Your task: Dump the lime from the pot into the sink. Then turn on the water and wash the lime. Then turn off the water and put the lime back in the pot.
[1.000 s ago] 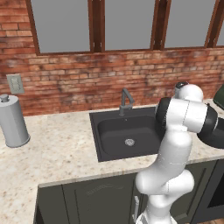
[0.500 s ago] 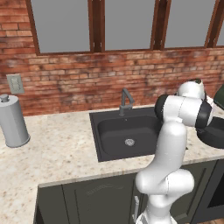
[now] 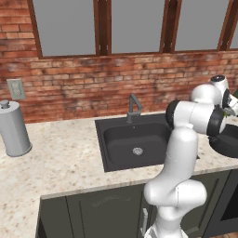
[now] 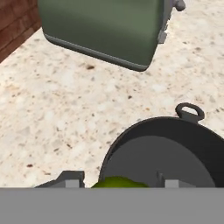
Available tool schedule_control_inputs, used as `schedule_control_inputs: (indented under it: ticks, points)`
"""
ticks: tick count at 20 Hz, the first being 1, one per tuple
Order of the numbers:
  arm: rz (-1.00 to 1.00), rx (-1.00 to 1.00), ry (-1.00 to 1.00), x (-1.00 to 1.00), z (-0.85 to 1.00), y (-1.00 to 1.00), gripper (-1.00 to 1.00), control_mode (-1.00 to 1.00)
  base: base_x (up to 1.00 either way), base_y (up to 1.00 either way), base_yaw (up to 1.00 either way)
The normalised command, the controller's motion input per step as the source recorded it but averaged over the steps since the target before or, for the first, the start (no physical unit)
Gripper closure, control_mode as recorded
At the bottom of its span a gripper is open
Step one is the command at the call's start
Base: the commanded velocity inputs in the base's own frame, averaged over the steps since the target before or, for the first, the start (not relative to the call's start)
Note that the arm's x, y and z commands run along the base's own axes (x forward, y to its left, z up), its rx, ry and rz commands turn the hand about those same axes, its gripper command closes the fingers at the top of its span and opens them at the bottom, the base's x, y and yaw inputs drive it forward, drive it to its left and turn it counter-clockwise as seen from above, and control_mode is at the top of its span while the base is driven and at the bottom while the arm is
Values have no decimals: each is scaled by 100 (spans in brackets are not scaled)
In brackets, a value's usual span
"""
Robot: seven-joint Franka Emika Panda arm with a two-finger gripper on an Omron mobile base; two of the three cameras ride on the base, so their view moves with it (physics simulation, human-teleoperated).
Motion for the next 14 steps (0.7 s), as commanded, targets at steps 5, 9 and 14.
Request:
schedule_control_inputs:
  ticks: [5,9,14]
  points:
    - [-8,0,0,-97,-8,-33,100,-100,0,0,0]
    - [-7,0,0,-90,-28,-24,100,-100,0,0,0]
    - [-7,-3,0,-33,-58,-2,100,-100,0,0,0]
